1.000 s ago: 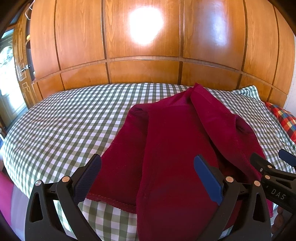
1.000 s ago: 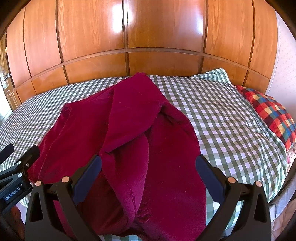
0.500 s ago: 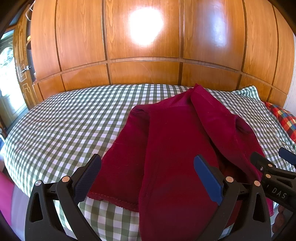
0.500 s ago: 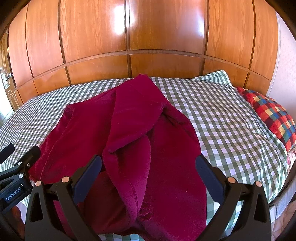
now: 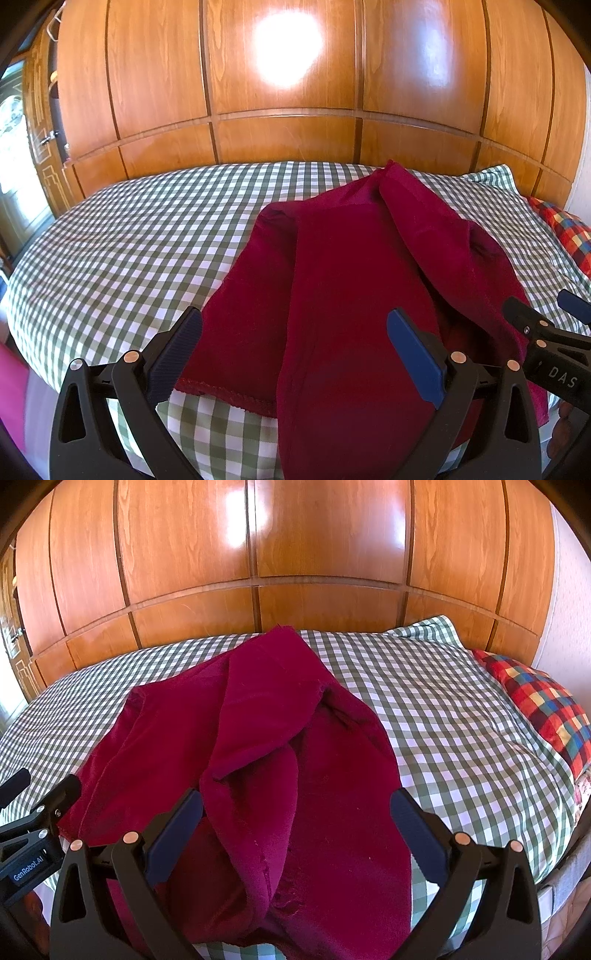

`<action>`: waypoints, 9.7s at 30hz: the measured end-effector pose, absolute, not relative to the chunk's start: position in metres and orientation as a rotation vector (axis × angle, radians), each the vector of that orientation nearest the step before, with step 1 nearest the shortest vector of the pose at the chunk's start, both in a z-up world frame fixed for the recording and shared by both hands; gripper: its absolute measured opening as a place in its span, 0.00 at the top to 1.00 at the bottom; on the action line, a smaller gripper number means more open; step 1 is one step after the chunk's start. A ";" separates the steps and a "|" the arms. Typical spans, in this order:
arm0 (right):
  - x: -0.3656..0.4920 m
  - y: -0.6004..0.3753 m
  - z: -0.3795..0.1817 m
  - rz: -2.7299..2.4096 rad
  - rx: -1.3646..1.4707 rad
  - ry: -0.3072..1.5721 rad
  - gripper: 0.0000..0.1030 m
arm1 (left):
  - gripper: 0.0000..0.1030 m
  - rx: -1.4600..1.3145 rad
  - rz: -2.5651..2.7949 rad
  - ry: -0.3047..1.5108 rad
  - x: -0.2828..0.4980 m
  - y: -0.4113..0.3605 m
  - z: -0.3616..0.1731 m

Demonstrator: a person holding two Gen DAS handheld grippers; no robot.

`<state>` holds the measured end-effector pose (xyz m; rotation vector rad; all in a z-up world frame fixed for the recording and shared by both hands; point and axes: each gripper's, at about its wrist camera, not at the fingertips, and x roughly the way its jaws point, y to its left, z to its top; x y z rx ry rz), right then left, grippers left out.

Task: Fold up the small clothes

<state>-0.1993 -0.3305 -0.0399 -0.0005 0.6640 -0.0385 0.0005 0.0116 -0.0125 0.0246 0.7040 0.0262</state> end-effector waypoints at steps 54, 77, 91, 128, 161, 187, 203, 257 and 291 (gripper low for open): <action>0.004 -0.597 0.006 -0.387 -0.012 0.761 0.94 | 1.00 -0.132 0.410 0.744 0.200 0.253 0.060; -0.208 -0.465 -0.104 0.392 0.274 1.163 0.37 | 0.32 -0.360 -0.213 1.008 0.029 0.193 -0.088; -0.229 -0.496 -0.003 0.398 0.189 0.858 0.94 | 0.94 -0.401 -0.324 0.854 -0.012 0.183 -0.018; -0.120 -0.592 0.000 0.014 0.115 0.779 0.93 | 0.94 -0.108 -0.391 1.016 0.087 0.005 -0.057; -0.009 -0.451 -0.034 0.133 0.082 0.743 0.15 | 0.43 -0.451 0.513 0.914 0.202 0.315 -0.058; 0.016 -0.359 -0.104 0.167 -0.096 0.838 0.05 | 0.96 0.087 0.385 0.903 0.210 0.323 -0.005; 0.014 -0.358 -0.103 0.160 -0.107 0.830 0.05 | 0.94 -0.185 0.517 1.097 0.283 0.393 0.024; 0.015 -0.366 -0.098 0.148 -0.078 0.853 0.02 | 0.81 -0.392 0.223 0.875 0.114 0.230 -0.037; -0.061 -0.793 -0.056 -0.294 0.980 0.575 0.94 | 0.80 -0.119 -0.216 1.045 0.066 0.000 -0.083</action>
